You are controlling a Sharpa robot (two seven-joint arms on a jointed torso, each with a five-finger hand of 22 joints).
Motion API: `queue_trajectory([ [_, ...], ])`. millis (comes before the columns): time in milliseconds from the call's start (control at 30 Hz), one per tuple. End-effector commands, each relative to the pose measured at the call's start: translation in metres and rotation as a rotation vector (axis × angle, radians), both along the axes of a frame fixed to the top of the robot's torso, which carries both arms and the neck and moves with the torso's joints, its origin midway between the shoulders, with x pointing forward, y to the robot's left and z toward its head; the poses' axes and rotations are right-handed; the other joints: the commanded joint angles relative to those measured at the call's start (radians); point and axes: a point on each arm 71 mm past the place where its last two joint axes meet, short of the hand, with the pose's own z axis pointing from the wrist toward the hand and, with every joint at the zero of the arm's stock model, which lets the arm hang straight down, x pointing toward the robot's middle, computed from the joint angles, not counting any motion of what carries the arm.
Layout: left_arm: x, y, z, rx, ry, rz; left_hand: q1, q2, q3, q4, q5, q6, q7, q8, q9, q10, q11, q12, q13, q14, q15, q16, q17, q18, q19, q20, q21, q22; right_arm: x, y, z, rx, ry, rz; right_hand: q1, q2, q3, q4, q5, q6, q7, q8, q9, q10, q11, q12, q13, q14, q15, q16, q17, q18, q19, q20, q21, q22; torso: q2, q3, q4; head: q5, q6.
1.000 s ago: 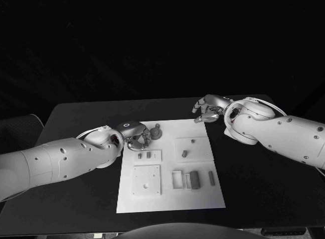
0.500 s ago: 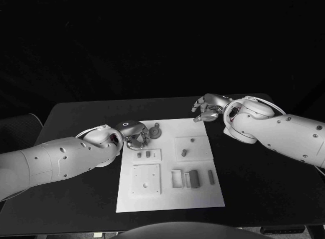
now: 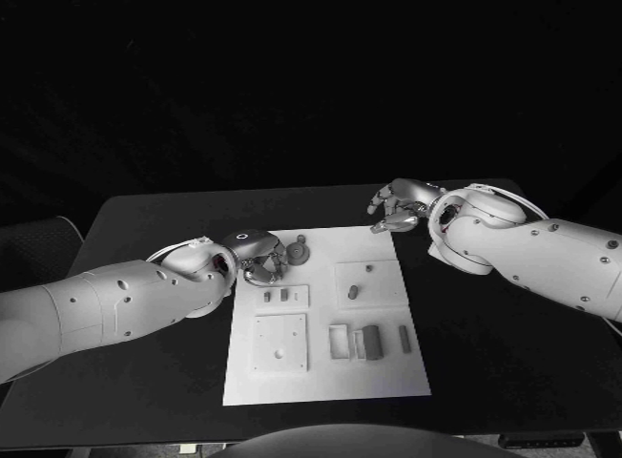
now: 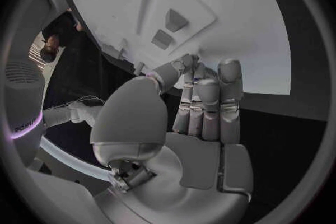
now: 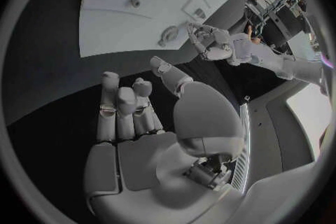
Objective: Assemble the parts on the task board
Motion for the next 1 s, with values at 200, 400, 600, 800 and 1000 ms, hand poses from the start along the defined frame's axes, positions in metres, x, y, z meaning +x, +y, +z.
queue_trajectory([
  [200,-0.0007,0.0008,-0.0036,0.032,0.029,-0.001,-0.001,0.009,0.006,0.001,0.004,0.006,0.004,0.0,0.002,0.047,0.007,0.006,0.026,0.001,-0.007,-0.006,-0.001,0.106,-0.001,-0.009,-0.007,0.014,-0.0006,0.0008,-0.0005,-0.006,0.005,0.01,-0.002,0.0,0.0,0.0,0.001,0.034,0.026,-0.005,-0.002,-0.048,0.032,0.004,-0.002,-0.001,0.001,0.002,-0.001,0.014,-0.002,-0.003,-0.006,0.017,0.0,0.0006,-0.0003,0.0,-0.002],
  [400,-0.0008,0.0013,-0.0044,0.04,0.037,-0.001,-0.001,0.009,0.006,0.001,0.004,0.006,0.004,0.0,0.002,0.047,0.007,0.006,0.026,0.001,-0.006,-0.006,-0.001,0.105,-0.001,-0.009,-0.007,0.015,-0.0006,0.0009,-0.0005,-0.006,0.005,0.011,-0.002,0.0,0.0,0.0,0.001,0.034,0.026,-0.005,-0.002,-0.048,0.032,0.004,-0.002,-0.001,0.001,0.002,-0.001,0.014,-0.002,-0.003,-0.006,0.017,0.0,0.0007,0.0,0.001,-0.003],
  [600,-0.0004,0.0013,-0.0048,0.043,0.039,-0.001,-0.001,0.01,0.006,0.001,0.004,0.006,0.004,0.0,0.002,0.048,0.007,0.005,0.026,0.001,-0.006,-0.006,-0.001,0.105,-0.001,-0.009,-0.008,0.015,-0.0007,0.0016,-0.0004,-0.005,0.005,0.012,-0.003,0.0,0.0,0.0,0.001,0.034,0.026,-0.005,-0.002,-0.048,0.032,0.004,-0.002,-0.001,0.001,0.002,-0.002,0.014,-0.002,-0.003,-0.006,0.017,0.0,0.0002,0.0003,0.001,-0.004],
  [800,-0.0003,0.0024,-0.0059,0.046,0.039,0.001,-0.001,0.01,0.006,0.001,0.004,0.006,0.004,0.0,0.002,0.048,0.007,0.005,0.027,0.001,-0.006,-0.006,-0.001,0.105,-0.001,-0.009,-0.008,0.015,-0.0006,0.0012,-0.0005,-0.006,0.005,0.011,-0.002,0.0,0.0,0.0,0.001,0.034,0.026,-0.005,-0.002,-0.048,0.032,0.004,-0.002,-0.001,0.001,0.002,-0.002,0.014,-0.002,-0.003,-0.006,0.017,0.0,0.0001,0.0,0.001,-0.005],
  [1000,-0.001,0.002,-0.0063,0.044,0.039,0.0,-0.001,0.01,0.006,0.001,0.004,0.006,0.004,0.0,0.003,0.048,0.007,0.005,0.027,0.001,-0.006,-0.006,-0.001,0.105,-0.001,-0.009,-0.008,0.015,-0.0005,0.001,-0.0005,-0.006,0.005,0.01,-0.002,0.0,0.0,0.0,0.001,0.034,0.026,-0.005,-0.002,-0.048,0.032,0.004,-0.002,-0.001,0.001,0.002,-0.002,0.014,-0.002,-0.003,-0.006,0.017,0.0,0.0001,0.0,0.001,-0.005],
])
